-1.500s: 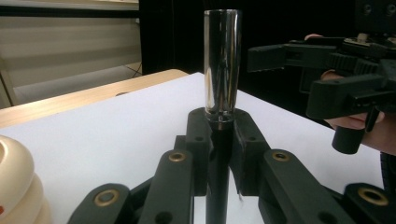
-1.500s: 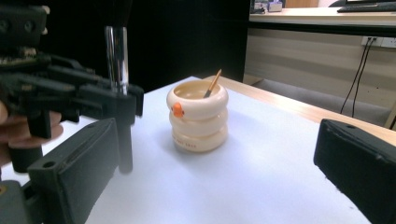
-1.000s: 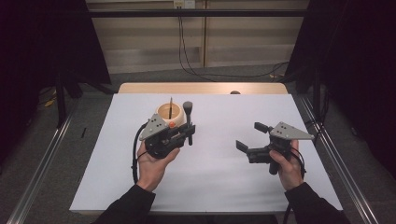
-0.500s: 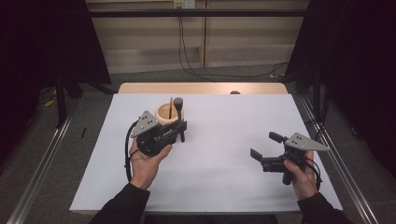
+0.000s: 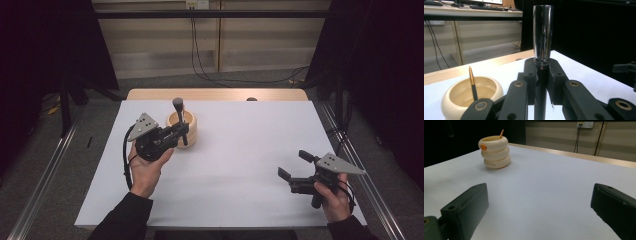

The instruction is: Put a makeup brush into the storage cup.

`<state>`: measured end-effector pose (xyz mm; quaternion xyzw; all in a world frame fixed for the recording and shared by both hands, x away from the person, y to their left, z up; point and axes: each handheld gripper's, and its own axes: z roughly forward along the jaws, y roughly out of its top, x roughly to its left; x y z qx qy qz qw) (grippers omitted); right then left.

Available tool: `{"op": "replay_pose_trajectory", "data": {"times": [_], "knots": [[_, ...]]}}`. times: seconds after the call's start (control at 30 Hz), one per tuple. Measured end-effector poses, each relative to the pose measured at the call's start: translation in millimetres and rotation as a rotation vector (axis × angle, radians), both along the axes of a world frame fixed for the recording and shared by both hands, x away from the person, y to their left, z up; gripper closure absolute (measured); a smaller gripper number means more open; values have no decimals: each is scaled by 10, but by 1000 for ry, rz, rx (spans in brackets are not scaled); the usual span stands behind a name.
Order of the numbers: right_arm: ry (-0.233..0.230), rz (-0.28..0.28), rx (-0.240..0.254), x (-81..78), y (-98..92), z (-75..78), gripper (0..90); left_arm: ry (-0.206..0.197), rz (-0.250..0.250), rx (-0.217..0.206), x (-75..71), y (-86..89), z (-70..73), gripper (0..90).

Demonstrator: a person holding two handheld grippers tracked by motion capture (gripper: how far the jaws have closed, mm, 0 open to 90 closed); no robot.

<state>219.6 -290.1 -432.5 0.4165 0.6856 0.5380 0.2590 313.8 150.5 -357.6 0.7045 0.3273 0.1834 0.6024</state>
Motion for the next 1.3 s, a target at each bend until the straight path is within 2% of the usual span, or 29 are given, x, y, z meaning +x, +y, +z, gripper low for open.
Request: {"op": "replay_pose_trajectory", "data": {"times": [0.13,0.23,0.27,0.33,0.37,0.43,0.53,0.57,0.7,0.77,0.8,0.93,1.03,1.07,1.13,1.3], "knots": [[3,-5,-1,-56,-27,-25,17,1,14,-11,39,26,2,795],[19,-2,10,-76,-68,-45,27,2,1,-18,76,41,5,795],[13,-13,1,-87,-85,-51,27,2,1,6,72,36,17,795],[15,-23,5,-118,-111,-63,20,-14,-6,18,74,20,40,795],[10,-27,4,-129,-121,-68,20,-8,-8,2,77,12,45,795],[5,-33,8,-156,-139,-80,17,-12,-8,7,102,11,59,795],[0,-38,5,-182,-157,-100,16,-12,16,10,168,29,68,795],[0,-37,5,-182,-161,-103,17,-8,23,-1,198,29,64,795],[2,-33,3,-175,-153,-118,14,-21,18,38,343,36,40,795],[4,-22,-1,-172,-154,-124,14,-13,22,40,398,29,26,795],[8,-21,5,-171,-153,-126,14,-4,15,34,433,22,15,795],[6,-12,3,-168,-153,-131,14,-8,33,23,535,21,-13,795],[7,-9,9,-172,-154,-129,14,-6,54,23,603,1,-39,795],[7,-12,16,-172,-149,-127,14,-2,46,37,633,11,-45,795],[3,-13,22,-169,-148,-127,14,-4,56,20,673,-9,-60,795],[-3,-11,21,-166,-151,-125,14,-11,72,53,775,-42,-84,795]]}}
